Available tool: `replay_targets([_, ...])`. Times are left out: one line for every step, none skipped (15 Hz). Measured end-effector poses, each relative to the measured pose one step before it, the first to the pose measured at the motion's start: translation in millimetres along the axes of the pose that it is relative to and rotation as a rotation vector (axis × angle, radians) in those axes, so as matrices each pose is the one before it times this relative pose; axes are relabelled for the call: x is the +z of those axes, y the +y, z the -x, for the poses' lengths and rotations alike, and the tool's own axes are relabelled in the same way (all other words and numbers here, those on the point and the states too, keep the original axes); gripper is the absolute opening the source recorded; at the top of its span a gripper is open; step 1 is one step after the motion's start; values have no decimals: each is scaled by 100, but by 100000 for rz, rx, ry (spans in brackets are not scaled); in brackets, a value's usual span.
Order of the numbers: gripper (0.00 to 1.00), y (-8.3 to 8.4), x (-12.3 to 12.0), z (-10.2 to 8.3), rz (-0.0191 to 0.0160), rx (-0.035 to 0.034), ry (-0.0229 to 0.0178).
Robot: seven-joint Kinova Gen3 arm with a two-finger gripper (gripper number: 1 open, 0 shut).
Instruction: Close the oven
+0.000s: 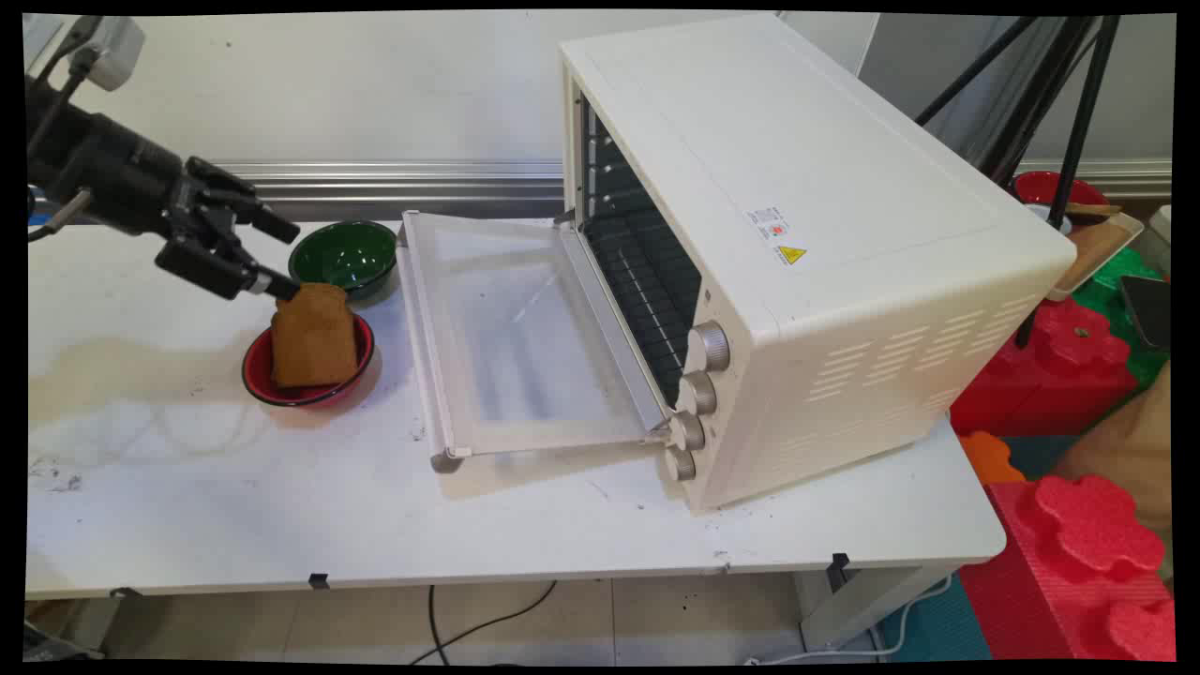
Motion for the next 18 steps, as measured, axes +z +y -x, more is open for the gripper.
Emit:
replay_targets([100,307,167,332,1625,164,-1050])
replay_targets([100,170,232,159,862,330,-669])
replay_targets([100,188,408,107,990,610,-769])
replay_targets([100,131,285,73,573,400,-542])
replay_targets([100,121,341,36,454,347,-510])
replay_targets([100,180,502,69,625,376,-769])
replay_targets([100,184,685,26,699,484,-991])
replay_targets([100,143,490,6,499,338,-709])
replay_targets([100,201,687,-2,668,284,-1015])
replay_targets([100,264,773,13,732,-12,-986])
replay_targets([100,233,657,21,545,-65,-834])
replay_targets([100,266,783,51,493,-125,-1019])
replay_targets([100,168,526,38,273,-134,-619])
replay_targets([100,168,518,63,199,-204,-585])
replay_targets([100,151,504,45,164,-125,-552])
replay_targets([100,187,598,55,238,-34,-589])
replay_targets([100,165,492,71,124,22,-443])
replay_targets([100,131,362,62,93,1,-309])
